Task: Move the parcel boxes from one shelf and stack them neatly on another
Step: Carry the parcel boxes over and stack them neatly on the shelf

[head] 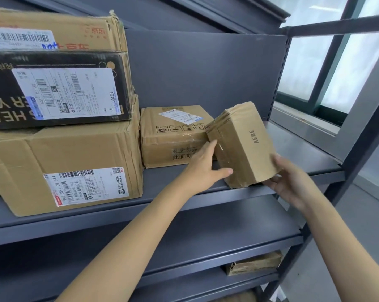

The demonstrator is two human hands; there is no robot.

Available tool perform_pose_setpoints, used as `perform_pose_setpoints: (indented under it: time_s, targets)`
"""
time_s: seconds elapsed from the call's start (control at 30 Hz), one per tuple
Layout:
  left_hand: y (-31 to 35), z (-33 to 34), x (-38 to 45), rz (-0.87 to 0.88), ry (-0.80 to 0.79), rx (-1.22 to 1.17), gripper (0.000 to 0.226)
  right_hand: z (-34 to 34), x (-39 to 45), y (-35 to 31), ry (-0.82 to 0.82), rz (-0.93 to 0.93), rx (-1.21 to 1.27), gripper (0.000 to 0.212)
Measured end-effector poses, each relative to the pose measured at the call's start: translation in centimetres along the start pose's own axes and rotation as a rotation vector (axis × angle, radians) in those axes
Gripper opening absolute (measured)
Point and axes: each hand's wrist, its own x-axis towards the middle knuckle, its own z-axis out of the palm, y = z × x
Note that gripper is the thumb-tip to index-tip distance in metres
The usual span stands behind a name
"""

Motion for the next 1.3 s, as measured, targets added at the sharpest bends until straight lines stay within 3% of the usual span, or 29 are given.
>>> perform_pose_setpoints:
  time_s: [0.03, 0.07, 0.17, 0.33, 0.43, 0.47, 0.57, 0.67, 0.77, 0.9, 0.93, 1.03, 1.07, 1.13, 1.3]
  targets:
    - [-0.1, 0.5, 0.0, 0.014, 0.006, -0.005, 0.084, 0.2, 0.1, 0.3, -0.028, -0.02, -0.041, 0.073]
    - [0.0, 0.8, -0.1, 0.034, 0.03, -0.008, 0.081, 0.4, 0.1, 0.6, -0.053, -0.043, -0.066, 0.078]
    - [0.7, 0.7, -0.1, 0.093, 0.164, -0.053, 0.069, 0.5, -0.1, 0.3, -0.085, -0.073, -0.005, 0.044]
    - [2.2, -2.0, -0.6, 0.084, 0.311, -0.357, 0.09, 0.0, -0.3, -1.8, -0.266, 0.026, 0.137, 0.031]
    - [3.0, -3.5, -1.8, 0.147, 0.349, -0.516, 0.101, 0.5, -0.2, -2.2, -0.294, 0.165, 0.222, 0.037]
    - [3.0, -3.8, -2.2, 0.159, 0.345, -0.519, 0.098, 0.5, -0.3, -1.9, -0.36, 0.223, 0.244, 0.042]
    - [2.8, -3.9, -3.6, 0.16, 0.327, -0.471, 0.076, -0.5, -0.6, -1.2, -0.412, 0.123, 0.183, 0.051]
    - [2.3, -3.2, -5.5, 0.12, 0.505, -0.29, 0.058, 0.2, -2.0, 0.4, -0.466, 0.259, 0.289, 0.07]
    - [1.8, -2.9, -7.7, 0.056, 0.671, -0.264, 0.061, 1.5, -3.2, 0.8, -0.45, 0.324, 0.38, 0.084]
    - [2.2, -4.0, -11.1, 0.032, 0.646, -0.325, 0.057, 3.3, -3.2, 1.9, -0.462, 0.363, 0.453, 0.072]
    - [2.3, -4.3, -12.0, 0.024, 0.623, -0.34, 0.056, 3.7, -3.4, 1.4, -0.437, 0.336, 0.372, 0.072]
    - [2.0, -5.1, -14.9, -0.007, 0.462, -0.45, 0.051, 6.5, -4.5, 1.2, -0.413, 0.205, 0.282, 0.068]
    - [1.8, -5.4, -15.8, -0.033, 0.393, -0.531, 0.049, 7.4, -4.5, 2.5, -0.482, 0.29, 0.393, 0.063]
    - [1.5, -6.4, -18.1, -0.071, 0.299, -0.667, 0.05, 10.8, -6.3, 2.8, -0.426, 0.243, 0.392, 0.059]
    - [0.5, -10.5, -24.7, -0.069, 0.498, -0.715, 0.038, 16.9, -10.2, 2.9, -0.542, 0.075, 0.095, 0.046]
